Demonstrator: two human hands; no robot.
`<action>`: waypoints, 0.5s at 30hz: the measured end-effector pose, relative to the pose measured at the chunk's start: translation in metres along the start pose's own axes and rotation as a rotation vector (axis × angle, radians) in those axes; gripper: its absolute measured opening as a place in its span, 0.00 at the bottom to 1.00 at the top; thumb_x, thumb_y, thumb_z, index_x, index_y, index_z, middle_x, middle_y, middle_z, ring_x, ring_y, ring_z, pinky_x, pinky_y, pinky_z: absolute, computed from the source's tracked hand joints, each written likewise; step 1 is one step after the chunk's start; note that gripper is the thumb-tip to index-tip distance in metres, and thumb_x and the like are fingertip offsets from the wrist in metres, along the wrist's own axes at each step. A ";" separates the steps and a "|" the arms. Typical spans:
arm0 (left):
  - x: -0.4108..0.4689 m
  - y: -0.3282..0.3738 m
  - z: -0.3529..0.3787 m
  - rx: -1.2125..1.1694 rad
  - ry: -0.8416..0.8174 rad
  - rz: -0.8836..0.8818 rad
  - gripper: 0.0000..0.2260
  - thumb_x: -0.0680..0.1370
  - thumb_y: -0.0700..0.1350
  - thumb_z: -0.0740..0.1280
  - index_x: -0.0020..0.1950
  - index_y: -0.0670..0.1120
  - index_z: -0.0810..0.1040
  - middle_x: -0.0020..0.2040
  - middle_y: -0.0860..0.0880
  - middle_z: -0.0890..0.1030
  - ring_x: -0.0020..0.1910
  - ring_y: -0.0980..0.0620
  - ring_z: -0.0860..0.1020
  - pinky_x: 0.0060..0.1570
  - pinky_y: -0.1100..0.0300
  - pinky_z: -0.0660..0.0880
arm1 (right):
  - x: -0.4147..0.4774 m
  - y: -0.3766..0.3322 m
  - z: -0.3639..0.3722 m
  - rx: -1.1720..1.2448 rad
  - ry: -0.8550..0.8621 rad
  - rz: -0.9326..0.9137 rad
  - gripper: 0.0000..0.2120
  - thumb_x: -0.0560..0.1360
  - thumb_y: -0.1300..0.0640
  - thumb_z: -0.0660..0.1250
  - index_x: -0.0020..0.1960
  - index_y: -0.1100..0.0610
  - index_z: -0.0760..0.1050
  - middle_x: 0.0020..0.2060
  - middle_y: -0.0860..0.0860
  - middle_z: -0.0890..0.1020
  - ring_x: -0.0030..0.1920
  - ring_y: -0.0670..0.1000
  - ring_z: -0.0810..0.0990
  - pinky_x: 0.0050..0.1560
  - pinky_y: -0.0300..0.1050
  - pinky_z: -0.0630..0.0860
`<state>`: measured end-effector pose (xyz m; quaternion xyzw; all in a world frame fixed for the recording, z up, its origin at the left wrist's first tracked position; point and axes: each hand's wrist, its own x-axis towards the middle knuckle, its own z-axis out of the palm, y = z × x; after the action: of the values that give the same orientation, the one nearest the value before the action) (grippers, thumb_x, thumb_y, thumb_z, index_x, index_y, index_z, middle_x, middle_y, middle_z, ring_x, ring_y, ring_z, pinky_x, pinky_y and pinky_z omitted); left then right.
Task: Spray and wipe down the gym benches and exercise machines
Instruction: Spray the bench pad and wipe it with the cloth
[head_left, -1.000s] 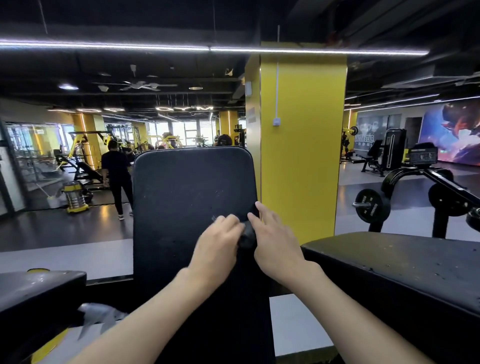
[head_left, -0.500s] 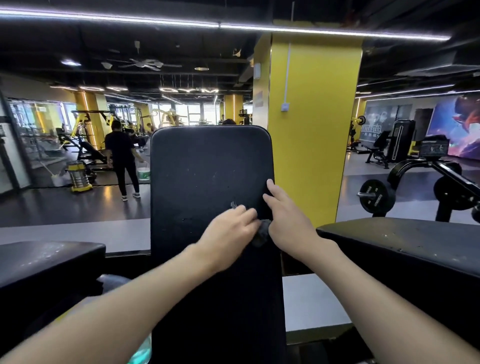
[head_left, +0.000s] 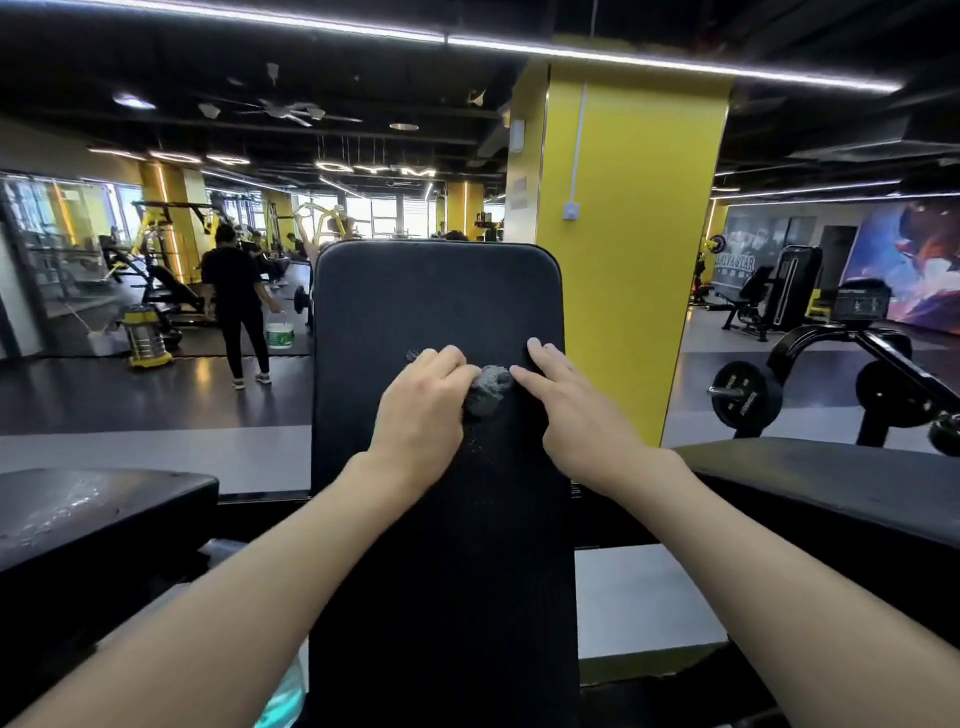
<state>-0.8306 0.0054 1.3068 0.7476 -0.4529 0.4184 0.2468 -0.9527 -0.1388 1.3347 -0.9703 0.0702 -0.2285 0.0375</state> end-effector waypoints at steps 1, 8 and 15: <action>-0.009 0.005 0.004 -0.024 -0.002 -0.006 0.12 0.70 0.30 0.65 0.49 0.41 0.82 0.43 0.47 0.78 0.40 0.45 0.75 0.36 0.51 0.77 | -0.001 0.000 0.003 -0.004 0.008 0.001 0.38 0.73 0.74 0.53 0.80 0.52 0.56 0.81 0.48 0.44 0.80 0.46 0.42 0.71 0.47 0.67; -0.021 0.003 -0.001 0.082 -0.159 0.324 0.13 0.71 0.34 0.59 0.46 0.42 0.82 0.43 0.46 0.77 0.40 0.46 0.74 0.39 0.52 0.76 | -0.007 -0.009 0.015 -0.035 0.024 0.027 0.38 0.74 0.73 0.56 0.81 0.54 0.51 0.80 0.49 0.40 0.80 0.49 0.39 0.68 0.44 0.68; -0.052 0.010 0.005 -0.003 -0.170 0.210 0.11 0.66 0.31 0.71 0.45 0.43 0.81 0.41 0.47 0.76 0.39 0.46 0.74 0.38 0.52 0.76 | -0.007 -0.015 0.018 -0.058 -0.003 0.076 0.38 0.75 0.72 0.55 0.81 0.55 0.49 0.80 0.51 0.40 0.80 0.50 0.39 0.70 0.43 0.63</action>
<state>-0.8501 0.0217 1.2601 0.7284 -0.5485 0.3764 0.1638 -0.9493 -0.1218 1.3170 -0.9680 0.1135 -0.2232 0.0179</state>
